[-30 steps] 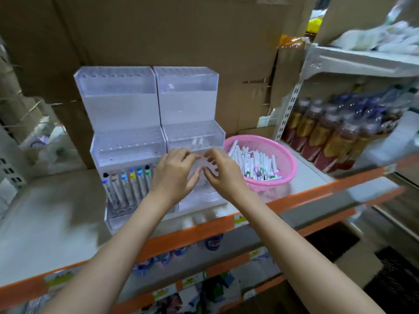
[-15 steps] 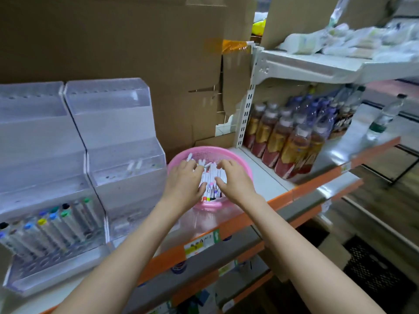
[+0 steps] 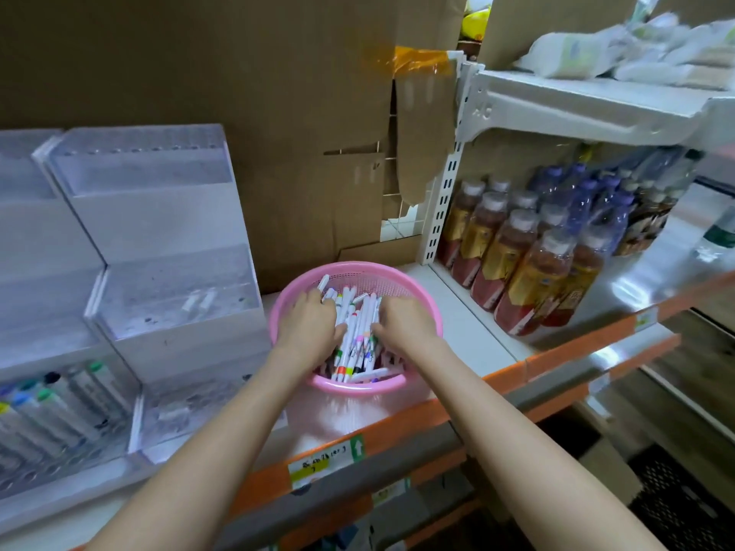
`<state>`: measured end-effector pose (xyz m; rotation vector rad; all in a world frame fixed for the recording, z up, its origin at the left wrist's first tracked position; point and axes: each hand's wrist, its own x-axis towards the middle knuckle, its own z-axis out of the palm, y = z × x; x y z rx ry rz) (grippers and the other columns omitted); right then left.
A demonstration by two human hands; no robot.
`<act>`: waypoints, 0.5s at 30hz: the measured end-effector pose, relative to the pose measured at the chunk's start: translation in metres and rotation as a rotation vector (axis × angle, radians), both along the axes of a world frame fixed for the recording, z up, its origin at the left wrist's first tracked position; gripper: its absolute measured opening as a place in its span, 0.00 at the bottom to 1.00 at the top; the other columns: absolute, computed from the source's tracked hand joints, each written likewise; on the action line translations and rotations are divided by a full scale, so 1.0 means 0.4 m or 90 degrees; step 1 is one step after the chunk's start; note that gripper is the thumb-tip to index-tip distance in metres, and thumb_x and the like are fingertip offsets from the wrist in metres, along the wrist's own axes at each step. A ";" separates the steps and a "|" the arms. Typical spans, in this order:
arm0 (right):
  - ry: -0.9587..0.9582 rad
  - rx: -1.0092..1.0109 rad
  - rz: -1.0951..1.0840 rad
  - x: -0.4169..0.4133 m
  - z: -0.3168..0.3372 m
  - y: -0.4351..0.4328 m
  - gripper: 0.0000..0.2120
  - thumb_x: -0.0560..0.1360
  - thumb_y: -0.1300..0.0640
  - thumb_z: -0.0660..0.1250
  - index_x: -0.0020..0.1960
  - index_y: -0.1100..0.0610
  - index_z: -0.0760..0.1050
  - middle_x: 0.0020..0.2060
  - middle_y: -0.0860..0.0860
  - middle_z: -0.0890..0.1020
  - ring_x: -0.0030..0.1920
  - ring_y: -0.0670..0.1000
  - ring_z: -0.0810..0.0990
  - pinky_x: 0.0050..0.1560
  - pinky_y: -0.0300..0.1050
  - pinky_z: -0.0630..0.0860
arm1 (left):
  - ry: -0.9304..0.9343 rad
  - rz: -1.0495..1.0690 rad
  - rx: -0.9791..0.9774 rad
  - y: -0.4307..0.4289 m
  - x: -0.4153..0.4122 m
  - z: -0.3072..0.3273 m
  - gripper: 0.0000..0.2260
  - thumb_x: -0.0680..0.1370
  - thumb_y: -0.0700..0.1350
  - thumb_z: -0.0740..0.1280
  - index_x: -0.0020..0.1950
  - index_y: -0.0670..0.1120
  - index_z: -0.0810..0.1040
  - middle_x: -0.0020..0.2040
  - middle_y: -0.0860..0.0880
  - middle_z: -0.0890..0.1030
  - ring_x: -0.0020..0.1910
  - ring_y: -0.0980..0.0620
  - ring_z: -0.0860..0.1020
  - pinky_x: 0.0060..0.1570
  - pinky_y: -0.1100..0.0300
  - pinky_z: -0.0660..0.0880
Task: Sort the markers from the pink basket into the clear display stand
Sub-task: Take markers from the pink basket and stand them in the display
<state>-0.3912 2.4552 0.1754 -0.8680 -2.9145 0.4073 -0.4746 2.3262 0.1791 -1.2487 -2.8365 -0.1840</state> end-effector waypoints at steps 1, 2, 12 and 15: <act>0.001 -0.007 0.001 -0.004 -0.001 0.003 0.10 0.73 0.57 0.65 0.36 0.56 0.66 0.31 0.51 0.72 0.36 0.54 0.74 0.30 0.44 0.64 | -0.020 0.009 0.003 0.004 0.002 0.000 0.18 0.79 0.51 0.62 0.64 0.41 0.72 0.62 0.42 0.72 0.58 0.46 0.72 0.57 0.55 0.69; 0.002 -0.023 -0.003 -0.006 -0.001 0.006 0.09 0.73 0.58 0.65 0.37 0.56 0.68 0.31 0.51 0.73 0.37 0.54 0.76 0.30 0.44 0.66 | -0.035 0.017 0.003 0.008 0.004 0.002 0.18 0.79 0.50 0.62 0.65 0.41 0.72 0.62 0.42 0.72 0.58 0.46 0.73 0.57 0.56 0.70; -0.065 0.017 -0.049 0.004 0.008 0.018 0.13 0.74 0.68 0.61 0.59 0.62 0.71 0.51 0.56 0.79 0.52 0.58 0.79 0.40 0.46 0.72 | -0.025 0.071 0.035 0.022 0.019 0.019 0.11 0.81 0.48 0.60 0.46 0.44 0.78 0.31 0.51 0.70 0.32 0.53 0.72 0.29 0.62 0.63; -0.101 0.025 -0.027 0.001 -0.006 0.008 0.19 0.75 0.66 0.61 0.66 0.63 0.66 0.57 0.58 0.78 0.56 0.59 0.79 0.42 0.48 0.72 | 0.013 0.057 -0.002 0.015 0.024 0.022 0.08 0.80 0.40 0.59 0.47 0.44 0.79 0.38 0.47 0.76 0.35 0.50 0.73 0.35 0.59 0.67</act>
